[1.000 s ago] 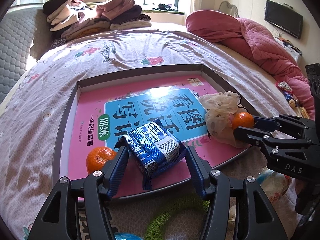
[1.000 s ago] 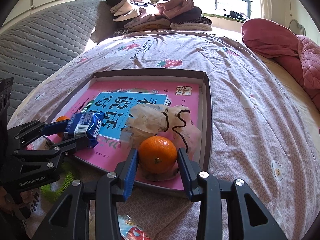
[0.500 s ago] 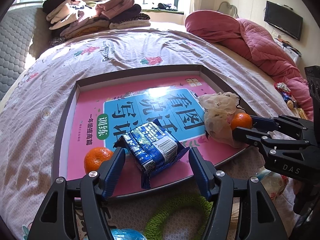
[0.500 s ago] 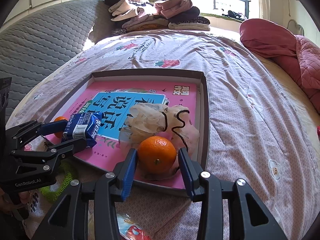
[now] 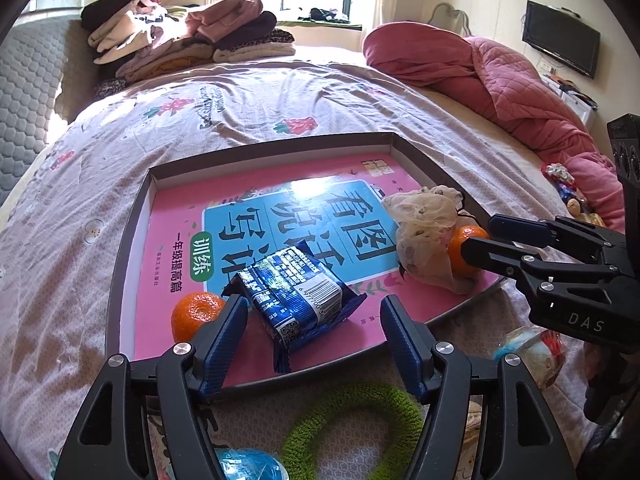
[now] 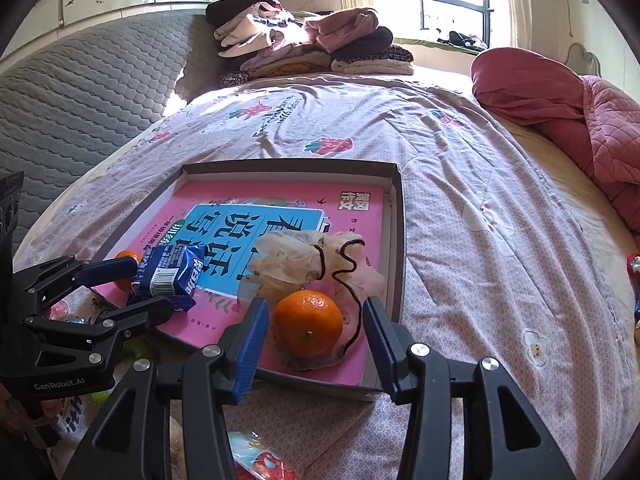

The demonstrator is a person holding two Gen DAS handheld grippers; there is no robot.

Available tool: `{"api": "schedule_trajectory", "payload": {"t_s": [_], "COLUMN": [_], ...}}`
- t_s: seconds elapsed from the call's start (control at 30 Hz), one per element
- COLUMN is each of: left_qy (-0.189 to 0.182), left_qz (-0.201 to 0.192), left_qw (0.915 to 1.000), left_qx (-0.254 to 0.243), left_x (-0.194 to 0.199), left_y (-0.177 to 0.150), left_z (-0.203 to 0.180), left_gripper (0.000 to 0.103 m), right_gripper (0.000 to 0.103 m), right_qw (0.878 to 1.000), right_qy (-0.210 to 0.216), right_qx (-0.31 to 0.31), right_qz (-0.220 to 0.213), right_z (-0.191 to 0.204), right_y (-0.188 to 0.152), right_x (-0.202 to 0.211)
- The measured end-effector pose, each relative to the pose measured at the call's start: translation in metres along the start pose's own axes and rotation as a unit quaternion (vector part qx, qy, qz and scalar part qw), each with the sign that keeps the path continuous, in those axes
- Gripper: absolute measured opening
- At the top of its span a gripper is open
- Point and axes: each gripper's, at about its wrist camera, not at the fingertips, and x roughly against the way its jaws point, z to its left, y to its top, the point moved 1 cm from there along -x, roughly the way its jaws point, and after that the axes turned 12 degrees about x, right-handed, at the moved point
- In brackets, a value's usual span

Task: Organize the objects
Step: 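Open the left tool to drop the blue packet while the right tool releases the orange, then withdraw both tools from the tray toward the bags lying on the bed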

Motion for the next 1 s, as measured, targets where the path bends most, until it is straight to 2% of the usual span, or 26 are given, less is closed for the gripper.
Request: {"api": "schedule_trajectory", "payload": {"t_s": [0.43,1.0], "left_qy": [-0.009,0.002], "left_qz": [-0.006,-0.049], "left_qw": [0.9998,0.9979], "left_qx": [0.015,0.042], "left_x": [0.028,0.064], "left_y": [-0.002,0.002], "left_z": [0.002,0.013], "left_gripper": [0.075,0.078], "right_gripper": [0.049,0.054], "right_qw": [1.0,0.999], "right_qy": [0.007,0.012], "right_qx": [0.007,0.025], "right_qz": [-0.007,-0.023], "right_z": [0.006,0.017], "right_y": [0.003,0.009], "right_x": [0.006,0.018]}}
